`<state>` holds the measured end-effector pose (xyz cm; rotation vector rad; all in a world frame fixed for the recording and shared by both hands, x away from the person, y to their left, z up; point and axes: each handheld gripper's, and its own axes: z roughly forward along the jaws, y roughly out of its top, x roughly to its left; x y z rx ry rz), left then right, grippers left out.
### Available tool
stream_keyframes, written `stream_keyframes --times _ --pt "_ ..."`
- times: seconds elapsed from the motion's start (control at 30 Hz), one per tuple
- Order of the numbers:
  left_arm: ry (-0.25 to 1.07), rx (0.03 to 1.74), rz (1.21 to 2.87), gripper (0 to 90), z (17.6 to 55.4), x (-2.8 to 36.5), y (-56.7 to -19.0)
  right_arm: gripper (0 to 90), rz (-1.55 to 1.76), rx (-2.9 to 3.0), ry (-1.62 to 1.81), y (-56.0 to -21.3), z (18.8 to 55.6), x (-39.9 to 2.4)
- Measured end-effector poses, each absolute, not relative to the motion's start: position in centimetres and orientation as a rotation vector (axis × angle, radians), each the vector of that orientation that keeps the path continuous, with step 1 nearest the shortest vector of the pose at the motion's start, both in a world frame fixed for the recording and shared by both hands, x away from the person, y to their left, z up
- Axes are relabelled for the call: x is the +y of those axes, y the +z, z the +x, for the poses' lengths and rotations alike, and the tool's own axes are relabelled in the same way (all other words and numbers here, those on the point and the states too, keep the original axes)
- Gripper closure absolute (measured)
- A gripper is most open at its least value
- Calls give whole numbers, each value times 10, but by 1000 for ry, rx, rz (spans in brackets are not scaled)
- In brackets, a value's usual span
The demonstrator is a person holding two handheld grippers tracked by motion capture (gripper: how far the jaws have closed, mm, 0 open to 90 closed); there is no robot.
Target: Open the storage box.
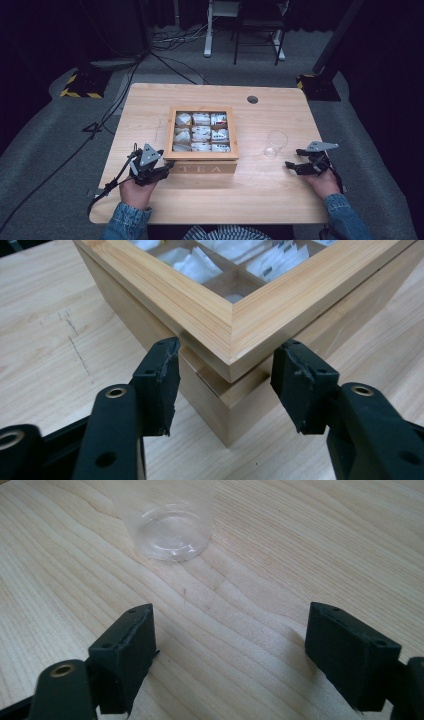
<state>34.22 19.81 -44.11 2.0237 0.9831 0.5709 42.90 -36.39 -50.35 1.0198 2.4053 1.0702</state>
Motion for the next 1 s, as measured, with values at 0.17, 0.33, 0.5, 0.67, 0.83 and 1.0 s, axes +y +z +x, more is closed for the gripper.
stream_keyframes --times 0.17,0.33,0.5,0.67,0.83,1.0 --pt "561 1022 1962 397 346 205 -434 207 1020 2405 1070 -504 429 -364" --pt "587 1014 1935 365 350 207 -423 207 1022 2405 1071 -504 429 -364" --pt "621 997 1939 365 353 204 -417 207 1032 2398 1072 -504 430 -364" --pt "640 991 1928 364 357 203 -409 207 1034 2395 1069 -504 430 -364" --pt "667 970 1923 364 362 197 -398 207 1037 2393 1068 -504 430 -364" --pt "677 962 1915 365 367 195 -389 207 1037 2392 1065 -504 430 -364"
